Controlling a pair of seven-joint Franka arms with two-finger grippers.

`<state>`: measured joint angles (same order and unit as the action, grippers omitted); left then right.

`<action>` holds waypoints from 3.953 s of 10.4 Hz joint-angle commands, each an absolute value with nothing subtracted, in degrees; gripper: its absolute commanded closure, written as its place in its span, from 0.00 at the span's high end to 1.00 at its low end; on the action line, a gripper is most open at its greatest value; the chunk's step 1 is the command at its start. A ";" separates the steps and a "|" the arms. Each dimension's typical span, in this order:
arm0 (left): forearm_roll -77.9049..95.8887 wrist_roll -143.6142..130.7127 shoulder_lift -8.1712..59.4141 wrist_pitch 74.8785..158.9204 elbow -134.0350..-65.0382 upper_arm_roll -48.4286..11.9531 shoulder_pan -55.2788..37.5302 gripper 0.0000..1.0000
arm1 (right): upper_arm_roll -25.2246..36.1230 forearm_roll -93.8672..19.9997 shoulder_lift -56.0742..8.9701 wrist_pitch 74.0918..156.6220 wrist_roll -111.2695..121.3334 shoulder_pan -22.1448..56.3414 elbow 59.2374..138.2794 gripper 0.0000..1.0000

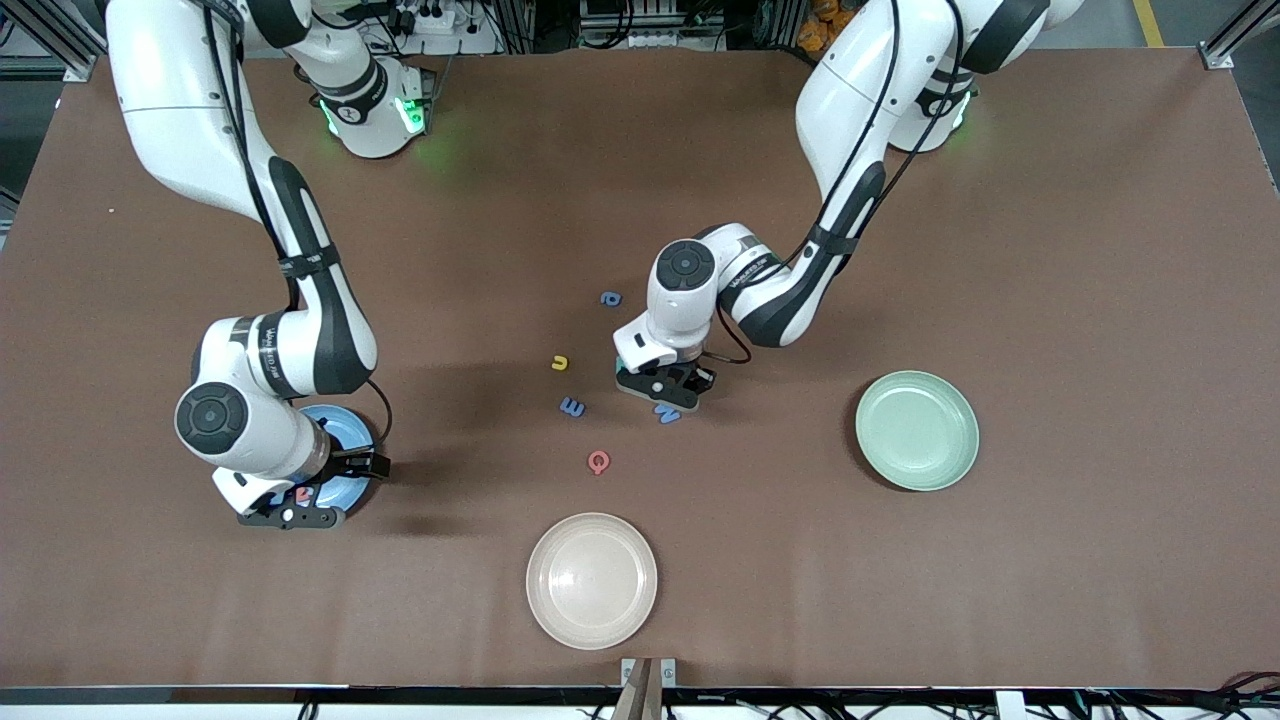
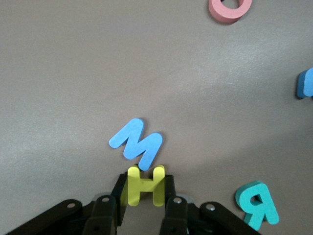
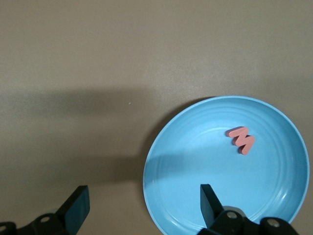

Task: Sort upper and lower case letters into plates
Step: 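Carry the yellow H to the green plate while the right gripper reaches the c, then release the H in the green plate while the right gripper grasps the c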

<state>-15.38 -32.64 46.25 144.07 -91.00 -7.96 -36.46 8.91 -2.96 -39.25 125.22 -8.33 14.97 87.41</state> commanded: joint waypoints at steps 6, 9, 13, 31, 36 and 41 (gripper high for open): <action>-13.28 -37.36 41.15 126.08 -89.82 -8.26 -36.12 0.00 | 6.42 -3.96 -32.70 125.93 -24.99 26.77 96.66 1.00; -13.18 -29.31 37.54 116.65 -90.35 -8.26 -31.40 0.00 | 6.42 -3.96 -32.43 129.98 -34.85 33.81 100.89 1.00; -14.32 -12.00 37.35 115.49 -91.40 -8.09 -18.49 0.00 | 5.72 -5.35 -33.48 132.45 -46.48 39.19 101.42 1.00; -20.30 -5.97 37.00 127.59 -91.14 -12.38 -9.75 1.00 | 5.10 -8.88 -33.84 144.40 -46.85 41.31 110.04 1.00; -20.22 -8.70 37.35 139.46 -91.49 -17.14 -12.37 1.00 | 5.01 -8.88 -34.54 145.81 -46.14 42.01 110.13 0.02; -20.74 -15.47 39.72 158.69 -93.24 -16.96 -18.01 1.00 | 5.18 -8.70 -32.36 145.02 -43.96 40.88 110.04 0.00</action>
<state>-19.09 -13.75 38.64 153.53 -92.15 -17.10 -17.73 5.01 -7.66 -34.53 145.28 -45.84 41.37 109.44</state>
